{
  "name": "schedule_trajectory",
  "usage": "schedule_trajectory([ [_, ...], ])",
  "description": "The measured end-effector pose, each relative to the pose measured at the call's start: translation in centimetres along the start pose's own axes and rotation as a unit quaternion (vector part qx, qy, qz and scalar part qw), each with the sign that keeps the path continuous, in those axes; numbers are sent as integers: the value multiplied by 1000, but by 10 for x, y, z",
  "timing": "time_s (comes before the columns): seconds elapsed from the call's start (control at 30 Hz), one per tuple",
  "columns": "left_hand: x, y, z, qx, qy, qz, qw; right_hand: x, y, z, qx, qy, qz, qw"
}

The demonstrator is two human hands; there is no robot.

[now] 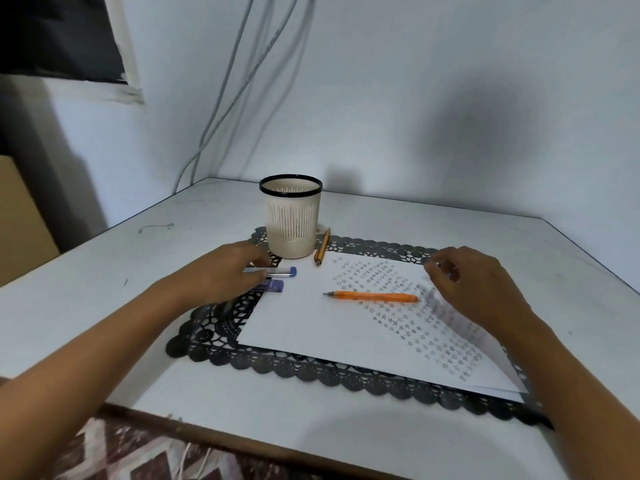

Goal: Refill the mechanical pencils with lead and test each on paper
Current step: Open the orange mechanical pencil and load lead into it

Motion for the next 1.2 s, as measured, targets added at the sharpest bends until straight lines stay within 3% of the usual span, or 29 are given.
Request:
schedule_trajectory([
  [0.5,18,-32,18,-55,16,-23,998,-2,1,0,-1,-3,-9,1000],
  [0.87,28,-32,-10,62,79,-2,995,-17,4,-4,23,-21,-36,999],
  [0.97,55,-25,-27,78,193,18,978,-31,5,-2,23,-90,-33,995],
  [1.03,78,-22,-30,45,262,48,963,-37,6,6,-19,-186,7,982],
  [1.2,120,-29,-11,-36,313,96,944,-46,10,20,-85,-388,82,914],
])
Point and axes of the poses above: each hand's wrist, its own y-axis away from the middle knuckle, its own z-axis out of the palm, x = y × z, the point moved 5 cm from there along -y, towards the middle knuckle, and after that the axes turned 9 degrees about -y, right-handed, at the moved point
